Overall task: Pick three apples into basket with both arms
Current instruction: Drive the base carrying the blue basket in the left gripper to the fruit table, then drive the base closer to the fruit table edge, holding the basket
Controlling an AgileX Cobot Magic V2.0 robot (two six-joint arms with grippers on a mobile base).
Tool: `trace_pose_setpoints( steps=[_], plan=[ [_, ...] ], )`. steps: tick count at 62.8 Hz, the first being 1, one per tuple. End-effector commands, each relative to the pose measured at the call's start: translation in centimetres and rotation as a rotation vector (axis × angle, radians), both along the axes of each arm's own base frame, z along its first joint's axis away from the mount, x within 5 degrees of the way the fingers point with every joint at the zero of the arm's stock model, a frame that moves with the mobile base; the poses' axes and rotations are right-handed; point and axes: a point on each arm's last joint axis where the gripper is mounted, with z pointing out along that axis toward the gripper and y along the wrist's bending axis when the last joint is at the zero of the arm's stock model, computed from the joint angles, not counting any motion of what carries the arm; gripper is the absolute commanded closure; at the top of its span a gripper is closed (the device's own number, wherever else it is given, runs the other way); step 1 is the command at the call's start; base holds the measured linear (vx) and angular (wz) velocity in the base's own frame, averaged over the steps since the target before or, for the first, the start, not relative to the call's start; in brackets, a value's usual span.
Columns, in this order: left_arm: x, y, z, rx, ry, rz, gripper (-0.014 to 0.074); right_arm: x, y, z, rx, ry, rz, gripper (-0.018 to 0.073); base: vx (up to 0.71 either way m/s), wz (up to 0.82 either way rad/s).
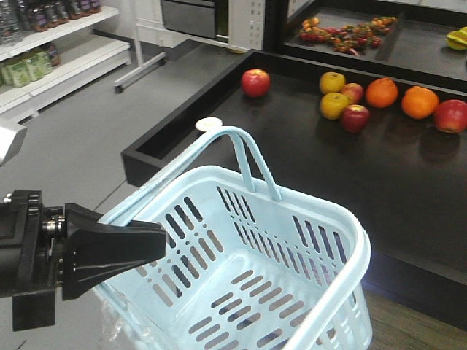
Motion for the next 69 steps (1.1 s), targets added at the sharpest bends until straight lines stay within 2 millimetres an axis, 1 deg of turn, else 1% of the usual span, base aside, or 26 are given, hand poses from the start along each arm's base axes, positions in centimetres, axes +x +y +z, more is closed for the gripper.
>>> trace_pose_setpoints(
  steps=[1, 69],
  plan=[
    [-0.22, 0.02, 1.13, -0.024, -0.026, 0.007, 0.0603, -0.02, 0.05, 0.21, -0.020, -0.067, 0.003, 0.0564, 0.09, -0.34],
    [-0.22, 0.02, 1.13, -0.024, -0.026, 0.007, 0.0603, -0.02, 0.05, 0.21, -0.020, -0.067, 0.003, 0.0564, 0.08, -0.32]
  ],
)
